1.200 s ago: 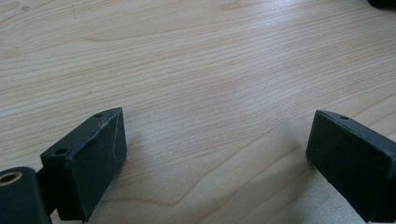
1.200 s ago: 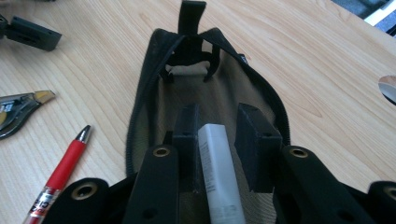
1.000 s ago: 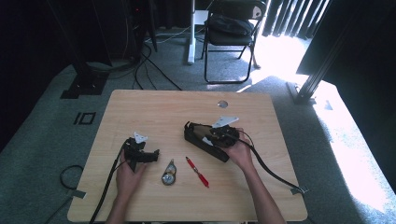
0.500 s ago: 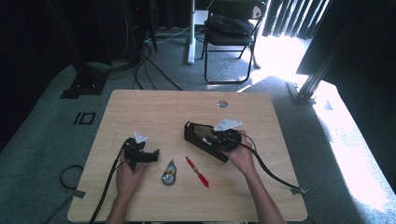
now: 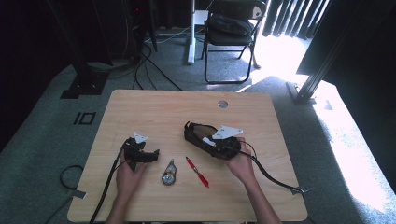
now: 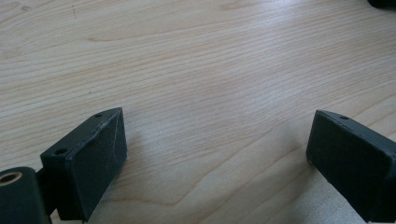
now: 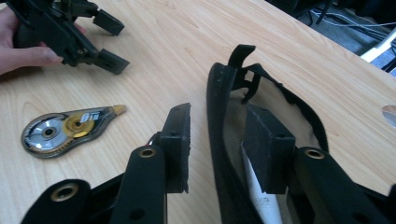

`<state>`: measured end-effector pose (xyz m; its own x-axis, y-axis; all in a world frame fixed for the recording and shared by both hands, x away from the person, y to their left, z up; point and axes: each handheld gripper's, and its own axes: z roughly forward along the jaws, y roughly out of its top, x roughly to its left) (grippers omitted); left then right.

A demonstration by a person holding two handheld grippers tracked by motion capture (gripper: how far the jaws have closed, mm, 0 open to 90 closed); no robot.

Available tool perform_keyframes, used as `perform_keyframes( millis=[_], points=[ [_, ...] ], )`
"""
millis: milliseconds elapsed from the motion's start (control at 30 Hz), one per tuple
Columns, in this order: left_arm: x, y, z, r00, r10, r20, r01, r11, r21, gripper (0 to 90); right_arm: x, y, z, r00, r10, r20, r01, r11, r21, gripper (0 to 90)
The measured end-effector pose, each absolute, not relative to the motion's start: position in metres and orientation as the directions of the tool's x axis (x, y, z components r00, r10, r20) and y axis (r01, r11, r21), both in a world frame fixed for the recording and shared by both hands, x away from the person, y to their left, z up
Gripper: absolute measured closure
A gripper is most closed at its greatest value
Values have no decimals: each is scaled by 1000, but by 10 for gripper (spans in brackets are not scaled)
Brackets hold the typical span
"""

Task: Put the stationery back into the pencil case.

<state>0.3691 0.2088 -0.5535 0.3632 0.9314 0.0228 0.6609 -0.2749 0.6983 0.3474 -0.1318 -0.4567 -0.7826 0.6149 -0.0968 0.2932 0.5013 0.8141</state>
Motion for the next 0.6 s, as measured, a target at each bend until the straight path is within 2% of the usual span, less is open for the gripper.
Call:
perform_keyframes(
  millis=[600],
  points=[
    [369,209,-553,363,931,23,661,-275,699,54,329,-118,-473,-804,589,-76,301,514,803,611]
  ],
)
